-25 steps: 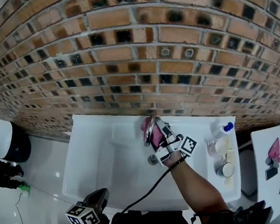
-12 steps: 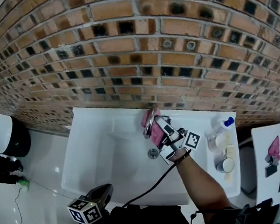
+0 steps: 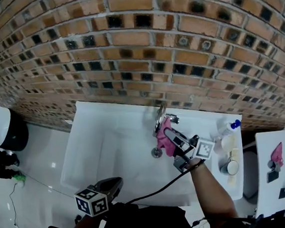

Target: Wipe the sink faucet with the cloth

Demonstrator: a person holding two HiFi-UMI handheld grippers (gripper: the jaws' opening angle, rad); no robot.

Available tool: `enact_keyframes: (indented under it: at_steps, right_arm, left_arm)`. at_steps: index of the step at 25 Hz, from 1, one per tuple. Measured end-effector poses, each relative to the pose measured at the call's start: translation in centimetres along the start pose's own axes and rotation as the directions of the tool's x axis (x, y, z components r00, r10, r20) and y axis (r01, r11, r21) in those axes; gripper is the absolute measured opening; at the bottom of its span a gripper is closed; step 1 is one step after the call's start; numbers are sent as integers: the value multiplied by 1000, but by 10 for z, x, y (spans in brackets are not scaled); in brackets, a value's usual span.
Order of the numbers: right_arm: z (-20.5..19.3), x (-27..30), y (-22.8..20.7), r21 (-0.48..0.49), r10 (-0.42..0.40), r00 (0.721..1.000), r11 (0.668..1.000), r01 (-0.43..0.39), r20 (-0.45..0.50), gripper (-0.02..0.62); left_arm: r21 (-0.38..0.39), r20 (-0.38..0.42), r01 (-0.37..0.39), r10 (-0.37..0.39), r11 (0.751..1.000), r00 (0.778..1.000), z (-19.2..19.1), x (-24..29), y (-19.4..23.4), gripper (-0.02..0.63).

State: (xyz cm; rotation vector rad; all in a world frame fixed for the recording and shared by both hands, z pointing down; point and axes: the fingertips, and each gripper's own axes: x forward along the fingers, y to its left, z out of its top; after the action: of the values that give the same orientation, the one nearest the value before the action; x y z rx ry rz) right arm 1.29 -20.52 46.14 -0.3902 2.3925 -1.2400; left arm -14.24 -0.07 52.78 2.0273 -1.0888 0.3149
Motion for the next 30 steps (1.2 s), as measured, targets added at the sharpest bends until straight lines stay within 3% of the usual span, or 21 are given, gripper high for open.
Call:
enact_keyframes:
  at_steps: [5, 7, 10, 11, 13, 14, 21, 24, 26, 27, 30]
  right_arm:
    - [44, -22, -5, -164, -189, 982, 969, 187, 3, 89]
    - [68, -22, -19, -181, -266, 964, 948, 261, -3, 89]
    - [94, -6, -40, -142, -286, 957, 950, 277, -45, 89]
    - [98, -6, -54, -134, -334, 939, 937, 322, -77, 89]
    - [101, -11, -90, -147, -467, 870, 883, 447, -159, 89]
    - [101, -9, -102, -152, -491, 848, 870, 469, -201, 89]
    - [74, 35, -129, -110, -399, 792, 912, 395, -462, 89]
    - [74, 44, -132, -98, -373, 786, 921, 376, -493, 89]
    - [79, 41, -136, -113, -400, 777, 910, 398, -485, 89]
    - [82, 41, -135, -114, -397, 788, 913, 391, -472, 89]
    - [93, 56, -111, -81, -278, 874, 960, 269, -398, 89]
  left_arm:
    - [2, 1, 23, -23, 1000, 1000, 8, 12, -2, 5]
    - [-2, 3, 19, -19, 1000, 1000, 10, 17, -1, 5]
    - [-12, 10, 11, -11, 1000, 1000, 13, 23, 0, 5]
    - [-18, 12, 7, -7, 1000, 1000, 13, 25, -1, 5]
    - [-35, 19, 0, 1, 999, 1000, 12, 29, -2, 5]
    - [-46, 27, -4, 5, 999, 1000, 12, 32, -2, 5]
    - [-143, 107, -25, 40, 989, 994, 16, 46, -2, 5]
    - [-166, 115, -32, 51, 986, 992, 11, 45, -2, 5]
    - [-172, 109, -39, 59, 984, 992, 6, 43, -1, 5]
    - [-175, 104, -41, 60, 984, 993, 4, 43, 0, 5]
    - [-165, 95, -39, 55, 986, 994, 2, 43, -2, 5]
